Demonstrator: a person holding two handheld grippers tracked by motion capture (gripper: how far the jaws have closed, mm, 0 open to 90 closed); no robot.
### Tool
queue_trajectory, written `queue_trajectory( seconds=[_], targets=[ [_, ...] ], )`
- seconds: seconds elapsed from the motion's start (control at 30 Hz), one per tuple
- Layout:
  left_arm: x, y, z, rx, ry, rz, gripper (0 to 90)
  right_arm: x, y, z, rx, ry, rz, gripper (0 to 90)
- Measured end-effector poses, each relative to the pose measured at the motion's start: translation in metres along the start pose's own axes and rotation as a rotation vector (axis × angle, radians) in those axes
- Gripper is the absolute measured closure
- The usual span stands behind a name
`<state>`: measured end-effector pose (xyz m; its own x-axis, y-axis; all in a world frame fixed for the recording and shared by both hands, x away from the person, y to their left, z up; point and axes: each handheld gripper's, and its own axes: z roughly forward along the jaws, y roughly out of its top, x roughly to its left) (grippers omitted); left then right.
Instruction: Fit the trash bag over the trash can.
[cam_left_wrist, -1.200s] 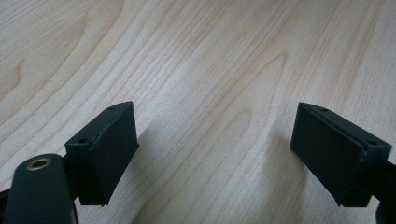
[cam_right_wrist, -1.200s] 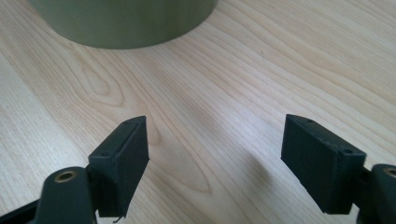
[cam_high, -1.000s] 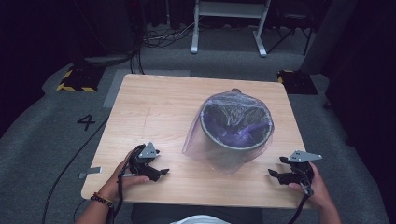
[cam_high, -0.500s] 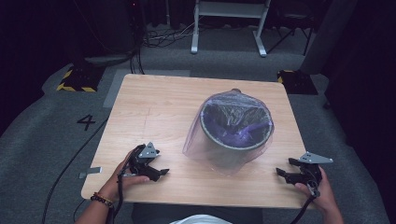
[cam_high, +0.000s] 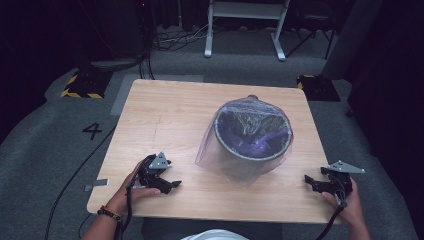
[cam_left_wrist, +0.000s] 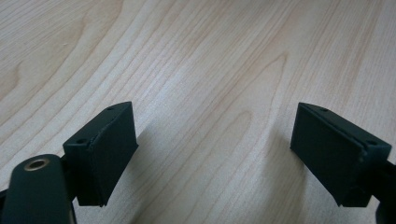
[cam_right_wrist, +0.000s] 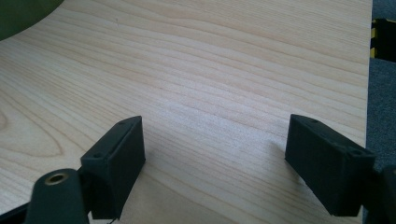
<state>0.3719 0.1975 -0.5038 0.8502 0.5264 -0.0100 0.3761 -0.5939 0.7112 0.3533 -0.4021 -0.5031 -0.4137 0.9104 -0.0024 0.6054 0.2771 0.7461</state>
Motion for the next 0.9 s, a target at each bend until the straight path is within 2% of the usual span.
queue_trajectory(
  seconds=[0.9],
  targets=[
    [0.0007,0.0009,0.001,0.0,-0.001,0.002,13.9,0.002,-0.0003,-0.0002,0.0,-0.022,0.022,19.7]
  ],
)
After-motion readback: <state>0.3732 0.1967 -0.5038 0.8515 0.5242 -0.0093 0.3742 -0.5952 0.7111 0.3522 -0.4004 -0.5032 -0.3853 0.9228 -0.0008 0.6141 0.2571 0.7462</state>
